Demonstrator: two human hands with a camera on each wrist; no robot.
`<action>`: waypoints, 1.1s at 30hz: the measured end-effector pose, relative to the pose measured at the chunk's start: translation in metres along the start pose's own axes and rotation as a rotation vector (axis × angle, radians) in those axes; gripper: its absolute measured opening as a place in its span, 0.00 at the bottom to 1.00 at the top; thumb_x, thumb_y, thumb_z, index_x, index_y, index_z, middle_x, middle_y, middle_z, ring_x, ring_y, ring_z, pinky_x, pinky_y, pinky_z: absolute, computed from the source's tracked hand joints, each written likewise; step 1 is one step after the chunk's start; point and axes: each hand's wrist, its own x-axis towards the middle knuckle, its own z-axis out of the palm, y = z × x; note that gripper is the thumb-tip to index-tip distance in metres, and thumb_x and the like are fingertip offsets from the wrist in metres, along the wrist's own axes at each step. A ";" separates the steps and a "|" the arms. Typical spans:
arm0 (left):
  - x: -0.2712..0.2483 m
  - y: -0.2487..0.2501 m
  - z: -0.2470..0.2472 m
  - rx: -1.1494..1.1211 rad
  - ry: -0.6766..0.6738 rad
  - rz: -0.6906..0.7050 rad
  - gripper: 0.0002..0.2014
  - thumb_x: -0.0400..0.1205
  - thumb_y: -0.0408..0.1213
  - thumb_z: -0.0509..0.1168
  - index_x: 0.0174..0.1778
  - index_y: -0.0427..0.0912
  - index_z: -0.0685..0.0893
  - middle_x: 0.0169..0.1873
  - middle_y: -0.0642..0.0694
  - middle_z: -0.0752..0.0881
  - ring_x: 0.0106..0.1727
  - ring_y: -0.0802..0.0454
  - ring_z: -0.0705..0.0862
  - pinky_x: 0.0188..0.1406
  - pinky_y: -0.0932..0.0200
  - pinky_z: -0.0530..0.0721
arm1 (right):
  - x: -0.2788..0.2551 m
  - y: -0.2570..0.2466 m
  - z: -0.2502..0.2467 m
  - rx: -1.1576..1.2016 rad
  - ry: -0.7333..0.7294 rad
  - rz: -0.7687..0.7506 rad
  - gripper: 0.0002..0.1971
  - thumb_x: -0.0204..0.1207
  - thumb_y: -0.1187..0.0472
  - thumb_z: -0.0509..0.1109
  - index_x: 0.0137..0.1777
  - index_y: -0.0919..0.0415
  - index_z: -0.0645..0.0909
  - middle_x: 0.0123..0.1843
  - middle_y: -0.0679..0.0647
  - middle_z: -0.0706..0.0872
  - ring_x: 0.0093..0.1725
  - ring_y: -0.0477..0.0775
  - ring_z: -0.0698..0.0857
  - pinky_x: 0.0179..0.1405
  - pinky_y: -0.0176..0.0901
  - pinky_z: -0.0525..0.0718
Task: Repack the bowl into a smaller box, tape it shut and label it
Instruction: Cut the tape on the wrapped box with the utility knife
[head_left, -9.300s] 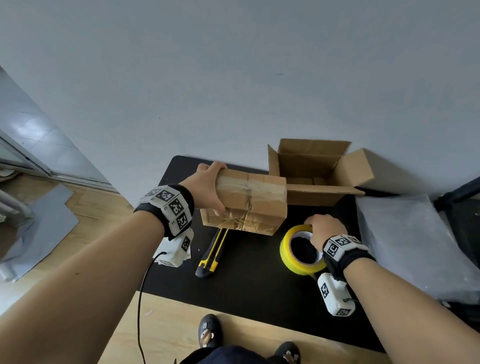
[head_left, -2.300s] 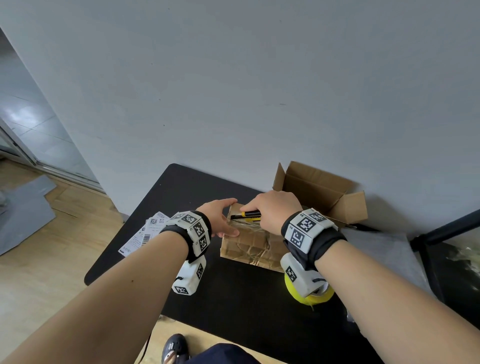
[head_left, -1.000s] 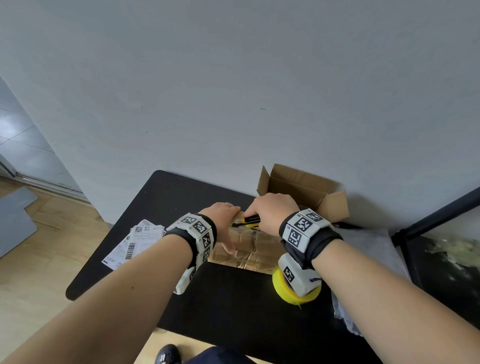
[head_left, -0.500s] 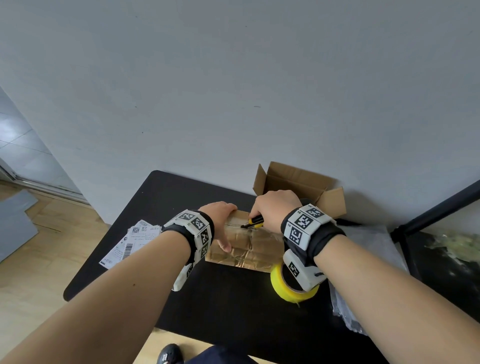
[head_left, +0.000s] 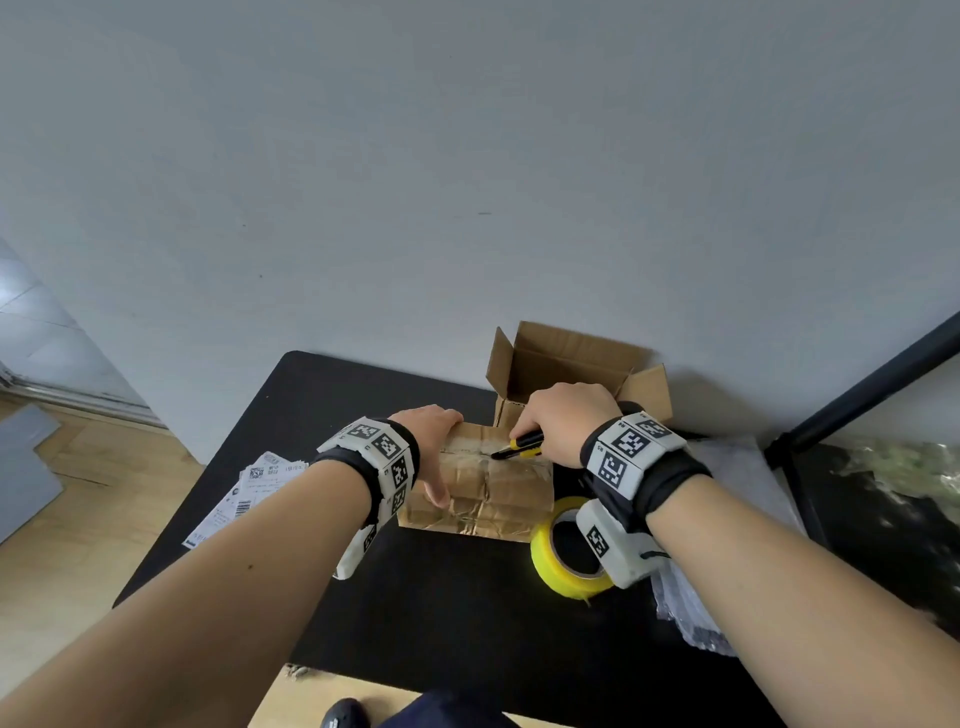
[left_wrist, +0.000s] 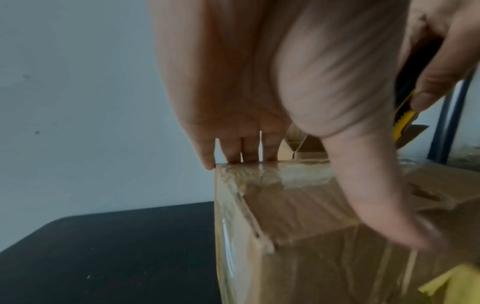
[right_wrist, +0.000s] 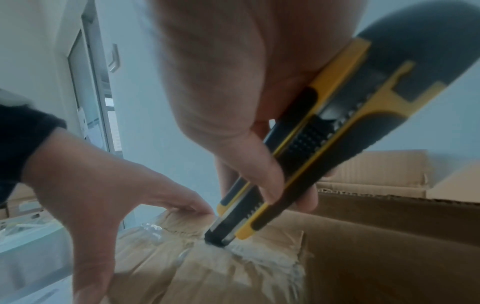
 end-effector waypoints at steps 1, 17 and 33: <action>0.001 0.005 -0.001 0.009 0.010 0.012 0.51 0.62 0.55 0.80 0.79 0.47 0.63 0.70 0.51 0.73 0.70 0.49 0.74 0.73 0.47 0.71 | -0.002 0.003 -0.001 0.010 -0.001 0.005 0.23 0.80 0.65 0.61 0.65 0.35 0.82 0.60 0.46 0.86 0.58 0.56 0.83 0.43 0.43 0.74; 0.010 0.040 -0.001 0.059 -0.043 0.021 0.46 0.65 0.53 0.79 0.77 0.50 0.66 0.68 0.49 0.76 0.72 0.44 0.73 0.74 0.44 0.65 | -0.010 0.021 0.006 -0.007 -0.046 0.063 0.19 0.80 0.62 0.64 0.64 0.39 0.82 0.61 0.48 0.85 0.60 0.56 0.83 0.45 0.44 0.76; 0.006 0.041 0.001 0.048 -0.026 0.007 0.49 0.65 0.53 0.79 0.80 0.53 0.62 0.70 0.51 0.72 0.73 0.44 0.70 0.74 0.44 0.65 | -0.017 0.038 0.008 0.037 -0.049 0.084 0.18 0.79 0.61 0.64 0.61 0.39 0.85 0.60 0.45 0.87 0.60 0.55 0.83 0.45 0.42 0.76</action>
